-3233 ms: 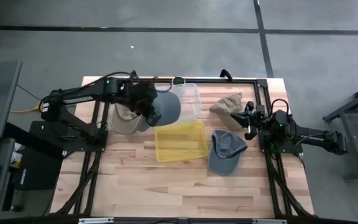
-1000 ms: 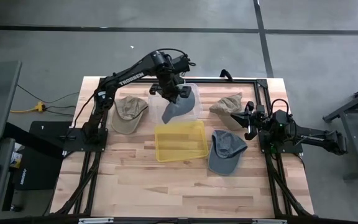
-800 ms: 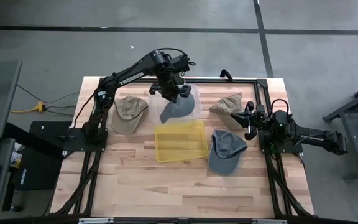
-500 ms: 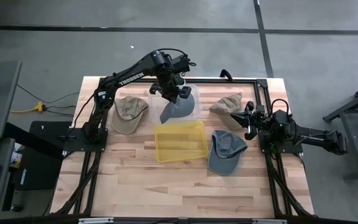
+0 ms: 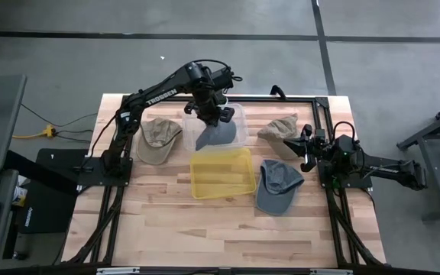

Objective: Pick & Place hat
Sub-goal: Put the bottom gray cap into the transparent bin

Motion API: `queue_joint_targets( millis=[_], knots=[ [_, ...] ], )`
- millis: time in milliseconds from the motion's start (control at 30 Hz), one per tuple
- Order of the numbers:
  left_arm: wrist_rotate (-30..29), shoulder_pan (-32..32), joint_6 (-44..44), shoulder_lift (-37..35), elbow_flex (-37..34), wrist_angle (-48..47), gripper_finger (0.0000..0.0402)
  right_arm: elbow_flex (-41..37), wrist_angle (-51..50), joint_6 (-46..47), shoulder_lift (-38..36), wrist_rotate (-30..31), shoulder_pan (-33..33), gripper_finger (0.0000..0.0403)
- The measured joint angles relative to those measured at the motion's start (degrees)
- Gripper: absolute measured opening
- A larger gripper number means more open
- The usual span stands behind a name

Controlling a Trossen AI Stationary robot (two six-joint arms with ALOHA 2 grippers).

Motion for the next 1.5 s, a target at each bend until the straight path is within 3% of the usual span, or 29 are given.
queue_joint_targets(
  millis=[333,467,633,800,933,1200,1500],
  knots=[
    [-4.42,0.0,-0.1,0.0,0.0,-0.02,0.0199,0.02,0.0,0.0,0.0,0.0,0.0,0.0],
    [-5.36,0.02,-1.62,-0.02,0.0,-0.02,0.0225,0.02,0.0,0.0,0.0,0.0,-0.02,0.0],
    [-5.31,0.02,-2.19,-0.49,-0.09,-0.01,0.0227,0.02,0.0,0.0,0.0,0.0,0.0,0.0],
    [-5.6,0.02,-3.04,-2.08,-0.07,-0.02,0.0204,0.02,0.0,0.0,0.0,0.0,0.0,0.0],
    [-6.16,0.0,-3.04,-2.56,-0.07,-0.02,0.0162,0.02,0.0,0.0,-0.01,0.0,-0.01,0.0],
    [-2.94,0.0,0.74,-2.56,-0.07,-0.02,0.0015,0.02,0.0,0.0,0.0,0.0,0.0,0.0],
    [-3.79,-0.02,4.13,-2.54,-0.04,0.0,0.0001,0.02,-0.02,0.0,0.0,0.0,-0.01,0.0]
  ],
)
